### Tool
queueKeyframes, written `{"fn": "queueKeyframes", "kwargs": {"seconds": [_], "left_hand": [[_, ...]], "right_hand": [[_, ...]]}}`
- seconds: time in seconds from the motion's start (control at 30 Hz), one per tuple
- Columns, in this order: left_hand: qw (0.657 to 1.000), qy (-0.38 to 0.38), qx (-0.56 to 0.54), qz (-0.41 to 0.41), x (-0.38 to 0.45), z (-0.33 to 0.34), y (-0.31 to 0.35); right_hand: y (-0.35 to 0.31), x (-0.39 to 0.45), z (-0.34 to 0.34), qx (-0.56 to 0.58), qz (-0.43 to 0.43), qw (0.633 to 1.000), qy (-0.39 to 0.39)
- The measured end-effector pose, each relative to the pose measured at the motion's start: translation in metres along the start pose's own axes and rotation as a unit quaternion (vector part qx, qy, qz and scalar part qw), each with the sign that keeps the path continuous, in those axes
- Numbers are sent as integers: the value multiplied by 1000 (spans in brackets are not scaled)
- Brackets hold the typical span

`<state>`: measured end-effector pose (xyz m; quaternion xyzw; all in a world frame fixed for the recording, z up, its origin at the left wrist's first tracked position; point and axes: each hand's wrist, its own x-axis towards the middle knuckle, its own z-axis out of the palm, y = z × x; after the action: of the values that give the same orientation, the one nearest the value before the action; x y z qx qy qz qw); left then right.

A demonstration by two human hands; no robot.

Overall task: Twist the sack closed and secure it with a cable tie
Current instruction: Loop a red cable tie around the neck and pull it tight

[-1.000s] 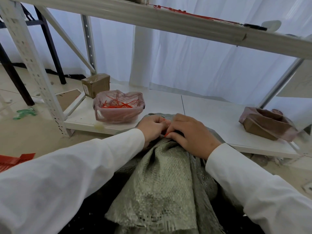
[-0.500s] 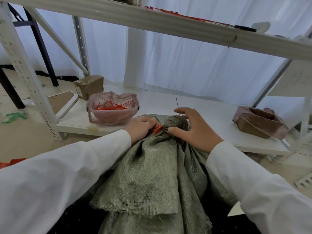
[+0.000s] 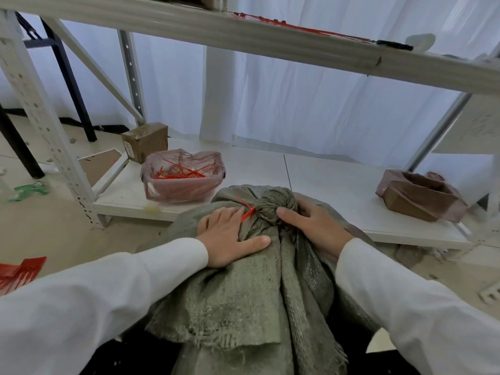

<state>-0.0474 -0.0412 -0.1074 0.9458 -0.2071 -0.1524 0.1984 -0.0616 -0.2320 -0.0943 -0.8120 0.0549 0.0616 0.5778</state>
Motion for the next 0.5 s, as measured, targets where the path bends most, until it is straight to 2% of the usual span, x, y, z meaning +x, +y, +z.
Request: {"fn": "queueKeyframes", "kwargs": {"seconds": [0.1, 0.23, 0.37, 0.4, 0.43, 0.5], "left_hand": [[997, 38, 68, -18, 5, 12, 7], [987, 105, 115, -45, 11, 27, 21], [981, 98, 154, -71, 9, 37, 42], [980, 113, 151, -62, 9, 42, 44], [974, 161, 156, -36, 10, 48, 44], [974, 146, 171, -5, 11, 54, 42]], "right_hand": [[-1, -7, 16, -52, -19, 997, 61], [-5, -12, 22, -78, -6, 993, 83], [-10, -19, 28, -45, -12, 996, 81], [-10, -18, 29, -64, -16, 994, 87], [-11, -18, 31, -86, -17, 992, 96], [-10, -15, 32, -115, -17, 985, 124]]}}
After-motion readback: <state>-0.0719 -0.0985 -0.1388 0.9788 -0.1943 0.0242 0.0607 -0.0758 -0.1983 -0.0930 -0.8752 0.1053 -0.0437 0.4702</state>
